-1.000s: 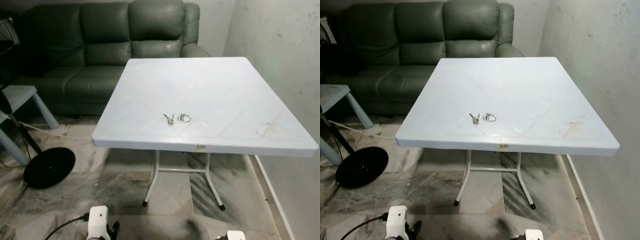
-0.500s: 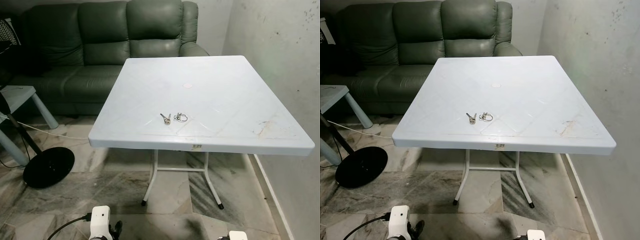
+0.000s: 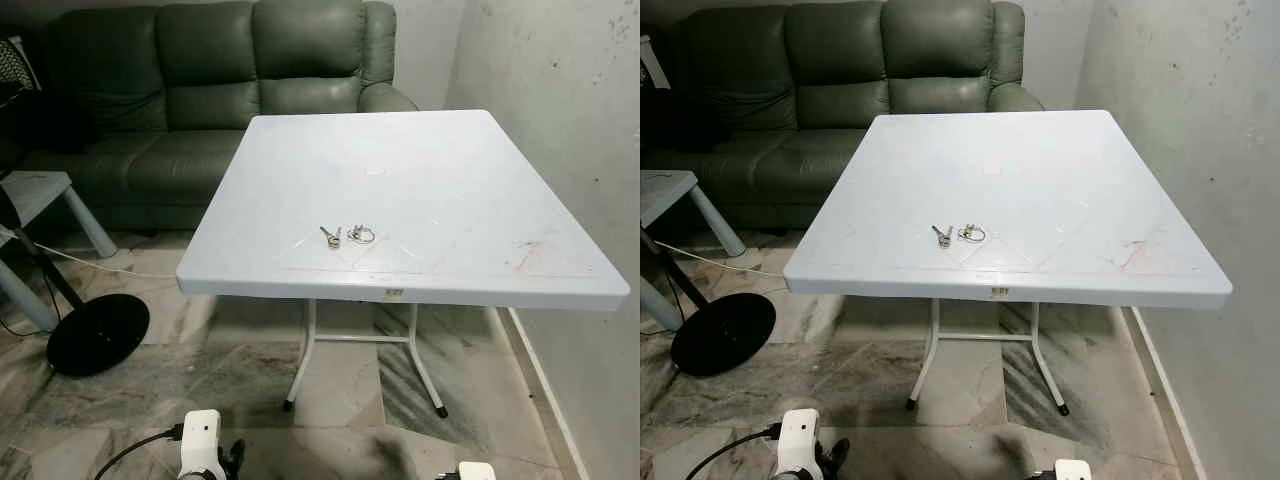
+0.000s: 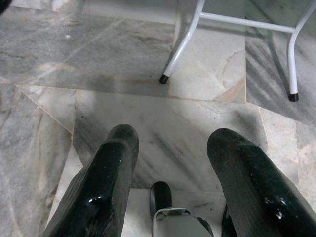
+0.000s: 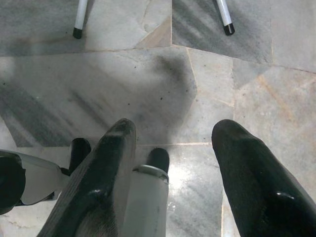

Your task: Hang keys on a hook

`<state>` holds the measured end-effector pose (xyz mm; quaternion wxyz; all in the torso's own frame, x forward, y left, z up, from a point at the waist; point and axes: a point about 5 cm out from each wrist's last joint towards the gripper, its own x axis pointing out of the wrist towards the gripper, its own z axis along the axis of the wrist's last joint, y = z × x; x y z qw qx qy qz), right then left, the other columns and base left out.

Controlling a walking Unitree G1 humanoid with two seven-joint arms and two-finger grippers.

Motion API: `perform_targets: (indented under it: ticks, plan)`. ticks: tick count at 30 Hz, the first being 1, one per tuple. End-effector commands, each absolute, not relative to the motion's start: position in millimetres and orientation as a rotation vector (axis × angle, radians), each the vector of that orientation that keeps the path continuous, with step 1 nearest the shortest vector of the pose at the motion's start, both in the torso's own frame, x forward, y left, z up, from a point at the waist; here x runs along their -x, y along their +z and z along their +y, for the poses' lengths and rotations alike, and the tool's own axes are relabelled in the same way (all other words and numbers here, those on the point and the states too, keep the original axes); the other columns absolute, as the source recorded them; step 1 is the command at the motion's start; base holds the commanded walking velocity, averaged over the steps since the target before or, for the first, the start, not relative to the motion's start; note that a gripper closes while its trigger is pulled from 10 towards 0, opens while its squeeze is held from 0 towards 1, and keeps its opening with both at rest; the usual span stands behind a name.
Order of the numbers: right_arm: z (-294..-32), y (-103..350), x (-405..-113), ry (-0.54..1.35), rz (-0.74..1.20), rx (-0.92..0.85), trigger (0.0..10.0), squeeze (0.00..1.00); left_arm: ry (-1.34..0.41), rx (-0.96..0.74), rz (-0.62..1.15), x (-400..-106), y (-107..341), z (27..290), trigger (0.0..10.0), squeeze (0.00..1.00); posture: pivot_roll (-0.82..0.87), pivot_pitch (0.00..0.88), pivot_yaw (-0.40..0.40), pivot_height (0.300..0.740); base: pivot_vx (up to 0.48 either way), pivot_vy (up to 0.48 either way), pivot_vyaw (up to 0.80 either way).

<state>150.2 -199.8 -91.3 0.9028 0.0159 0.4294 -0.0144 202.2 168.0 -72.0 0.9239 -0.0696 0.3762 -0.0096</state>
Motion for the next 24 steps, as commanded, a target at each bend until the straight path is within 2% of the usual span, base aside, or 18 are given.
perform_targets:
  ticks: [1,7,10,13,17,24]
  plan:
    - [-199.1,-91.6,-149.5,-0.039,0.885,-0.047,10.0,0.0,-0.017,0.141,0.759,-206.7,-69.3,169.7,10.0,0.0,0.08,0.0,0.057,0.74,0.0,0.0,0.0]
    - [-200.4,-88.0,-155.2,-0.034,0.843,-0.048,10.0,0.0,-0.048,0.164,0.694,-218.9,-61.2,164.1,10.0,0.0,0.08,0.0,0.059,0.74,0.0,0.0,0.0]
    - [-205.9,-77.6,-170.8,-0.039,0.742,-0.055,10.0,0.0,-0.073,0.197,0.596,-237.8,-47.0,160.4,10.0,0.0,0.08,0.0,0.063,0.74,0.0,0.0,0.0]
    - [-206.9,-75.7,-173.7,-0.04,0.726,-0.056,10.0,0.0,-0.081,0.196,0.578,-241.5,-44.0,159.8,10.0,0.0,0.08,0.0,0.063,0.74,0.0,0.0,0.0]
    - [-210.1,-58.5,-197.8,-0.038,0.584,-0.066,10.0,0.0,-0.127,0.22,0.452,-264.5,-22.9,157.9,10.0,0.0,0.07,0.0,0.068,0.74,0.0,0.0,0.0]
    - [-208.6,-42.5,-216.9,-0.015,0.465,-0.073,10.0,0.0,-0.134,0.233,0.366,-281.0,-6.0,160.4,10.0,0.0,0.08,0.0,0.067,0.74,0.0,0.0,0.0]
